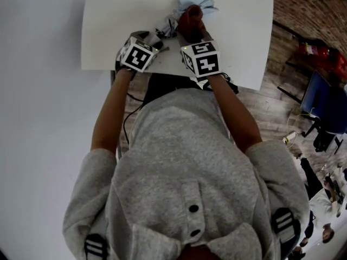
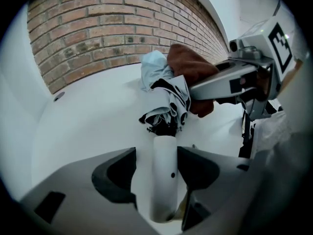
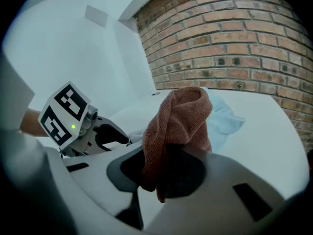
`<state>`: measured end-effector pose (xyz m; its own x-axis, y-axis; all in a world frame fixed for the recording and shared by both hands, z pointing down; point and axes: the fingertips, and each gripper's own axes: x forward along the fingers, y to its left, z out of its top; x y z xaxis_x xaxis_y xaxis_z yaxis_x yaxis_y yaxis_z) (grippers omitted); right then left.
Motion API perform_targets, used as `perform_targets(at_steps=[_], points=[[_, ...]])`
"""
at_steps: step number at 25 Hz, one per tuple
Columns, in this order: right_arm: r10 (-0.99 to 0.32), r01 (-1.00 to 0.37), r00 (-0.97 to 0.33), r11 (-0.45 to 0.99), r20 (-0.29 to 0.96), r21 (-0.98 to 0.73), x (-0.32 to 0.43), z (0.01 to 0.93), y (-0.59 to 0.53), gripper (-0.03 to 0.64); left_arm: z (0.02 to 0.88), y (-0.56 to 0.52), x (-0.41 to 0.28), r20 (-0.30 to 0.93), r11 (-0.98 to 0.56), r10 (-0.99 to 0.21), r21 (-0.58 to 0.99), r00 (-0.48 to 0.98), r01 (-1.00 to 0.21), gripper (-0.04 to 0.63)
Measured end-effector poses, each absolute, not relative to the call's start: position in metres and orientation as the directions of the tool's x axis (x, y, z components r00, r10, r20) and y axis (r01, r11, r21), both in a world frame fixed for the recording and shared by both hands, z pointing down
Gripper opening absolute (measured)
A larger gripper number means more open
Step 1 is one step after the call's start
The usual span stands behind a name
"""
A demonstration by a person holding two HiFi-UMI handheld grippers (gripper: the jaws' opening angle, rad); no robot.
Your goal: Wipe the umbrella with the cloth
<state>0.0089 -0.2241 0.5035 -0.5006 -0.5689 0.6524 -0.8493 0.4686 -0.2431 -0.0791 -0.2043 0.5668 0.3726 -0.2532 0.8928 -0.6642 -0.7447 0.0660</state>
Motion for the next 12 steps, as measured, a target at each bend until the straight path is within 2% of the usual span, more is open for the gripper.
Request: perform_targets(at_steps=[7, 12], points=[[-0.513, -0.801, -0.572, 0.519, 0.640, -0.300, -0.018, 0.495, -0.210, 0.081, 0.568, -0.202, -0.081, 0.897, -0.737, -0.250, 0.067, 0.364, -0.672, 0.268], [-0.411, -0.711, -0.678, 0.578, 0.609, -0.401, -0.038, 0.483, -0.199, 0.081, 0.569, -0.204, -0.081, 0.895, -0.740, -0.261, 0.056, 0.362, -0.671, 0.268]])
